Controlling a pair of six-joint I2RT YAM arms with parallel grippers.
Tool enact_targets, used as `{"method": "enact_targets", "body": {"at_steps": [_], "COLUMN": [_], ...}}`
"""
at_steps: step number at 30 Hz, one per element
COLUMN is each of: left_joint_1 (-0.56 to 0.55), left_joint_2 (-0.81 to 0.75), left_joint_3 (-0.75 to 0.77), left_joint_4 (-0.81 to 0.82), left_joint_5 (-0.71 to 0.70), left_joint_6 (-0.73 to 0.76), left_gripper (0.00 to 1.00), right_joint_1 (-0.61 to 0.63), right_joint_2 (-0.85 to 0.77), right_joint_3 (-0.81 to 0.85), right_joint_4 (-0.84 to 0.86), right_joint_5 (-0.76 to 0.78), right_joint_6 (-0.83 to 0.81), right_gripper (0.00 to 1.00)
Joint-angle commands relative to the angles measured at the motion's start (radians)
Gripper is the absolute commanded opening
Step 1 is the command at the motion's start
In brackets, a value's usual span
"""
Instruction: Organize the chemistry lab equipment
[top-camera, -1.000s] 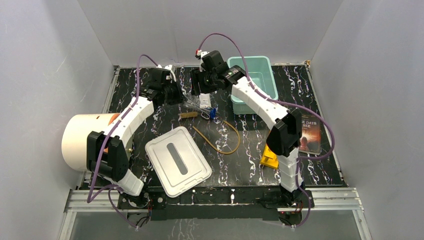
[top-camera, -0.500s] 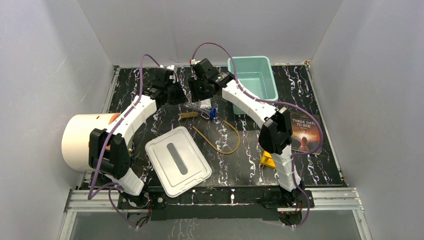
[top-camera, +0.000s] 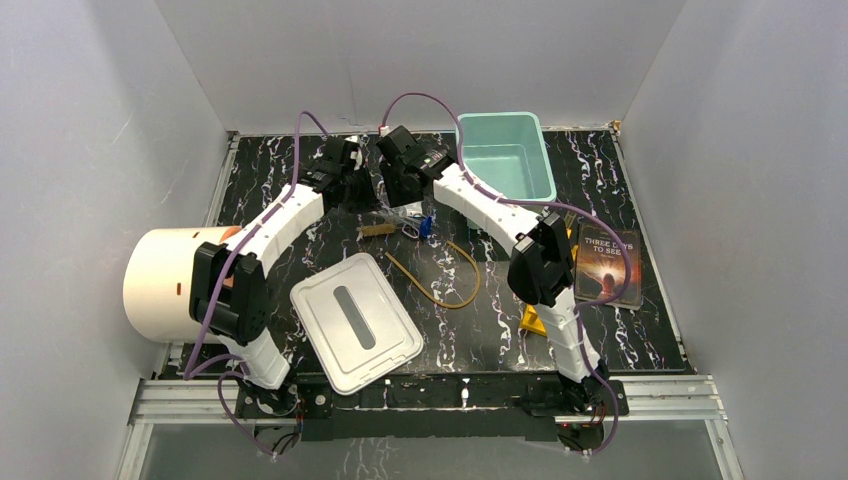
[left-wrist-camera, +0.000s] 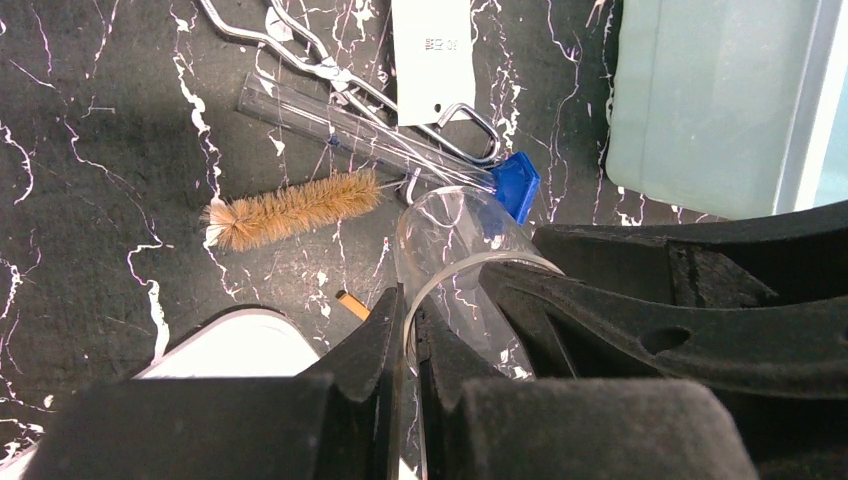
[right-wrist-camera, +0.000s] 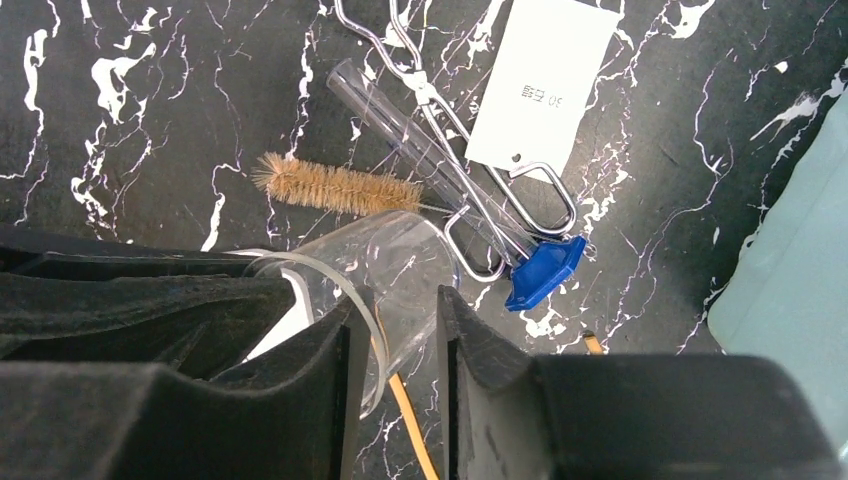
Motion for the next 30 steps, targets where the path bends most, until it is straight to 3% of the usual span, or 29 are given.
{"method": "enact_targets", "body": {"at_steps": [1, 8, 15, 19, 23, 25, 30], "left_joint_1": [-0.009, -0.024, -0.026, -0.025, -0.023, -0.022, -0.019], "left_joint_2": [-0.002, 0.018, 0.013, -0.02, -0.157, -0.216, -0.314], "left_joint_3": [0.059, 0.078, 0.072, 0.074, 0.023, -0.009, -0.075], "left_joint_4": [-0.027, -0.051, -0.037, -0.027, 0.098, 0.155, 0.19], "left_joint_5": [0.0, -0.018, -0.001, -0.001, 0.001, -0.002, -0.124], "left_joint_6": [-0.012, -0.018, -0.033, -0.047, -0.053, -0.054, -0.047], "left_gripper": [0.0, 0.18, 0.24, 0.35, 0.56, 0.6, 0.73], "right_joint_1": [-0.005, -0.005, -0.011, -0.03, -0.081, -0.107, -0.216], "right_joint_2": [0.023, 0.046, 0.032, 0.013, -0.087, -0.139, -0.279], "right_joint_3": [0.077, 0.128, 0.099, 0.083, 0.019, -0.016, -0.06], "right_joint_4": [-0.042, -0.059, -0.039, -0.03, 0.068, 0.1, 0.184], "right_joint_5": [0.079, 0.065, 0.05, 0.033, -0.01, -0.018, 0.014], "right_joint_6": [0.001, 0.006, 0.024, 0.033, 0.015, 0.013, -0.029], "right_gripper": [0.34, 0.15, 0.02, 0.01, 0.02, 0.02, 0.04]}}
